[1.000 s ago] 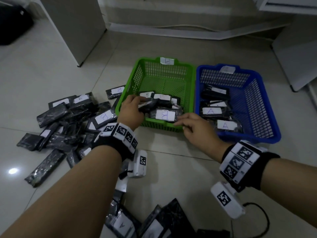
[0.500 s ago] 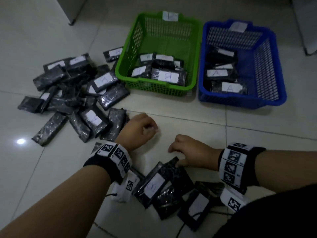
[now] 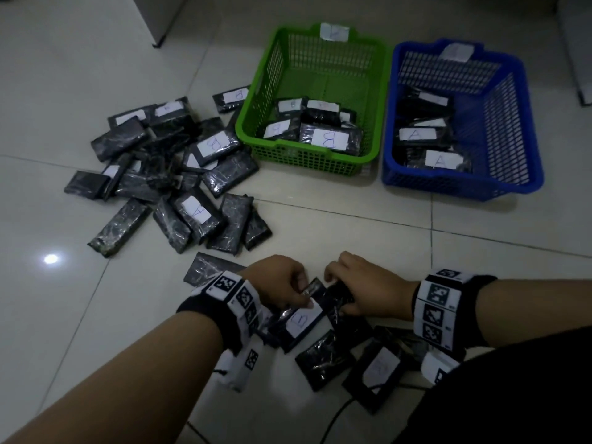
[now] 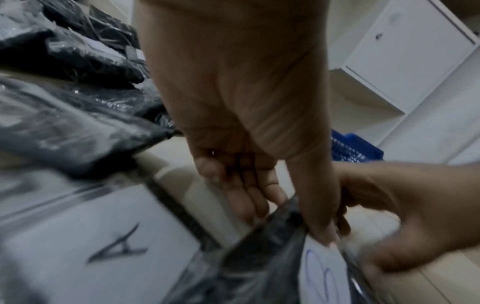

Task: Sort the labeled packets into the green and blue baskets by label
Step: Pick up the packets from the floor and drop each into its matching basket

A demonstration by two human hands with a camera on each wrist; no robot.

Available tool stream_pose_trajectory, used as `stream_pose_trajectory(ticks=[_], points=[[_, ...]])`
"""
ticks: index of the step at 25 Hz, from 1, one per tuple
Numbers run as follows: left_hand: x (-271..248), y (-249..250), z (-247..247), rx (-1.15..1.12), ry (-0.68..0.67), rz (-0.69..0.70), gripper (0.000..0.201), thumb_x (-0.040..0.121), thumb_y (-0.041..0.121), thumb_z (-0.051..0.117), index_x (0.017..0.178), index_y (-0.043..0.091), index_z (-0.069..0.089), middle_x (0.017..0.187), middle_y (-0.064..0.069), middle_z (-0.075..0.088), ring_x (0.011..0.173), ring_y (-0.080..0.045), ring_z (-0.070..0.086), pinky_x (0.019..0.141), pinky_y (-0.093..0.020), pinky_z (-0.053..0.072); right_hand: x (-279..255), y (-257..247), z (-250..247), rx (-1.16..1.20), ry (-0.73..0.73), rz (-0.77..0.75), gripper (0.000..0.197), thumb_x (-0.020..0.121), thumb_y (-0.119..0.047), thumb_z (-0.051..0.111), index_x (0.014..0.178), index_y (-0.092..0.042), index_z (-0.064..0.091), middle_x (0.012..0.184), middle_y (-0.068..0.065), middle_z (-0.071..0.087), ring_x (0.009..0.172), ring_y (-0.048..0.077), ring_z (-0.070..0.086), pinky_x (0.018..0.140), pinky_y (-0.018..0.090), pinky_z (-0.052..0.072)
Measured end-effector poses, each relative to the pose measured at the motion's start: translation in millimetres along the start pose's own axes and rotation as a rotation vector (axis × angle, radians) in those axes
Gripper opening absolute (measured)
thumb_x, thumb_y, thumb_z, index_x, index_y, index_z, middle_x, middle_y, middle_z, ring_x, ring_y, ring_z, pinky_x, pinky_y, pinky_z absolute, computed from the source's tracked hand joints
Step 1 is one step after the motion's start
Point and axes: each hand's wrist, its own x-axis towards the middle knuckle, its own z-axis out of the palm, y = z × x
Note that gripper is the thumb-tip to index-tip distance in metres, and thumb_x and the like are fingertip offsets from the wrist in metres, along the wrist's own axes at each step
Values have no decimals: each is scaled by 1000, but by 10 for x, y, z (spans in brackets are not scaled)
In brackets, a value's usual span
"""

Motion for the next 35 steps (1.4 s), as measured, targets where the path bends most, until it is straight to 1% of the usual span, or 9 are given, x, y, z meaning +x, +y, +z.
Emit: stream_pose_trajectory(ticks=[5,9,14,16,19,22,26,31,35], points=[[60,-40,-245,-417,180,-27,22,75,33,76,83,20,60,74,3,64,67,-10,57,67,-28,49,-2,27,15,-110,-11,62,79,56,-39,85,117,-13,42,119,5,32,109,19,38,85,35,48],[151,-84,-359,-757,378,-94,16,83,27,69,92,19,59,79,-4,66,63,-13,57,55,-24,43,61,112,-196,161,2,193,63,60,-26,86,97,-17,35,98,1,45,89,19,48,62,30,39],[236,-80,-550,-1054,482,-57,34,70,15,62,104,16,60,85,-15,64,77,-27,60,76,-44,51,130,229,-845,603,415,231,25,76,2,70,88,-16,60,80,2,62,60,13,57,54,27,48],[279,-79,-632,-1169,551,-11,32,74,8,62,105,14,63,91,-20,61,81,-30,57,76,-42,50,109,242,-1052,853,517,155,27,77,14,62,81,-13,65,81,9,67,69,21,64,64,31,57],[331,-8,-758,-1298,649,48,27,85,6,62,110,12,66,100,-20,64,81,-26,61,71,-34,53,60,265,-1225,981,478,61,34,80,12,59,95,-17,68,105,14,68,95,19,64,90,28,50],[304,141,-874,-1352,724,68,27,88,13,63,114,18,66,87,-2,71,66,-12,65,56,-28,55,20,253,-1256,1158,411,44,24,83,0,65,104,-12,63,99,6,64,93,12,61,89,24,48],[291,286,-928,-1324,728,97,28,88,23,64,116,26,66,89,2,71,68,-11,64,56,-29,54,41,319,-1236,1103,613,67,24,85,7,58,93,-14,62,94,-2,64,89,7,60,83,20,47],[347,364,-1013,-1363,727,204,41,87,8,61,125,24,59,101,4,69,61,-9,59,56,-27,53,74,425,-1284,1076,767,106,33,82,12,57,90,-19,61,93,-1,63,83,6,59,73,18,49],[503,415,-1160,-1208,830,238,41,85,2,64,124,13,57,113,-1,67,94,-18,63,68,-30,56,70,571,-1342,1066,912,199,29,83,10,54,89,-18,62,96,10,66,83,19,61,74,29,50]])
